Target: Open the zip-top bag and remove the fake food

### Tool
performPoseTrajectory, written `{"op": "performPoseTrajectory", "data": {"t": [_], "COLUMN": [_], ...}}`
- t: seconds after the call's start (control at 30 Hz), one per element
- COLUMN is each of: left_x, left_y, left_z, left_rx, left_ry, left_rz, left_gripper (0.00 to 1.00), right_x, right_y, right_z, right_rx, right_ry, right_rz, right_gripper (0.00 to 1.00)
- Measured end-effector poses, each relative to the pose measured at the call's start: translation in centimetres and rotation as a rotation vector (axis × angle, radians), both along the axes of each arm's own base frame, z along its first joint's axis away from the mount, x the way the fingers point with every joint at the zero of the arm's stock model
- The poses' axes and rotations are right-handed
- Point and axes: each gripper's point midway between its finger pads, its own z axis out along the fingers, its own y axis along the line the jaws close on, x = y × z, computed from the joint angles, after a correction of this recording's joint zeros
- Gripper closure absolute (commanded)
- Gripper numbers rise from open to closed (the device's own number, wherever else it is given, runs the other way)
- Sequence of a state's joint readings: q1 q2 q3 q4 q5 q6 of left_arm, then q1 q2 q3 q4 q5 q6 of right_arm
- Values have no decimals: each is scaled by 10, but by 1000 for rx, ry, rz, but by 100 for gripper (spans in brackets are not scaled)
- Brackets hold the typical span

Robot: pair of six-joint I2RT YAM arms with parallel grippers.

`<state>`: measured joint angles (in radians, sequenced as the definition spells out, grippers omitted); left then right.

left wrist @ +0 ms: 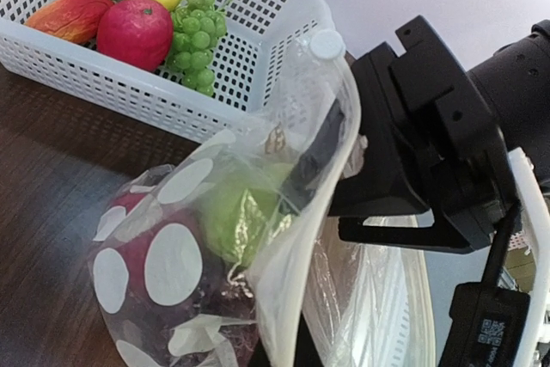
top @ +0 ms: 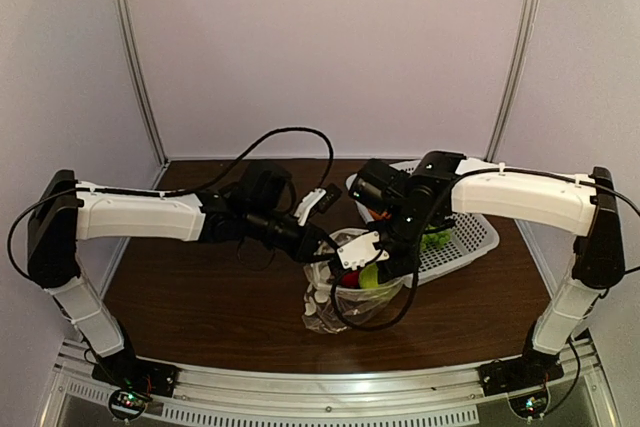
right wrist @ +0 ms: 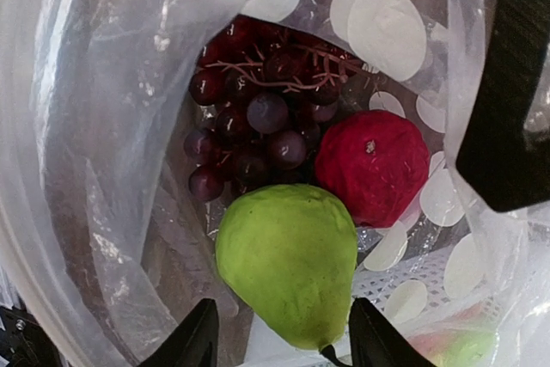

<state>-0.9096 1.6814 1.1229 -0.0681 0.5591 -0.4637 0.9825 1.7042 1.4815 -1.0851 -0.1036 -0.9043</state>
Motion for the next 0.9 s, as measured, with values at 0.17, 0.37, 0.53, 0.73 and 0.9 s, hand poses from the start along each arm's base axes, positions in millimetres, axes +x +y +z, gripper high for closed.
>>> {"op": "performPoseTrajectory", "data": {"t": [0.17,0.37,0.53,0.73,0.9], "left_x": [0,2,2,1,0], "left_y": [-1,-4,-4,-4,-4], "left_z": [1,-1,-5,-6,-8], "left_rx": [-2,-1,6,8,14], "left_ry": [1,3,10,15,21], "left_rz": [-3,-5,-8,-12,-12], "left_gripper": [100,100,100,100,100], "right_x": [3,6,9,12,15], "right_y": [-2,-6,-6,-7,-8], "right_z": [-5,-20,-36,-48,-55], "right_rx": [-23,-66,-95,-106,-126], "right_ry": [-13,-23,-25,-40,-52], "right_rz": [-3,-2,-4,-9,-16], "right_gripper": [36,33,28,21,32]}}
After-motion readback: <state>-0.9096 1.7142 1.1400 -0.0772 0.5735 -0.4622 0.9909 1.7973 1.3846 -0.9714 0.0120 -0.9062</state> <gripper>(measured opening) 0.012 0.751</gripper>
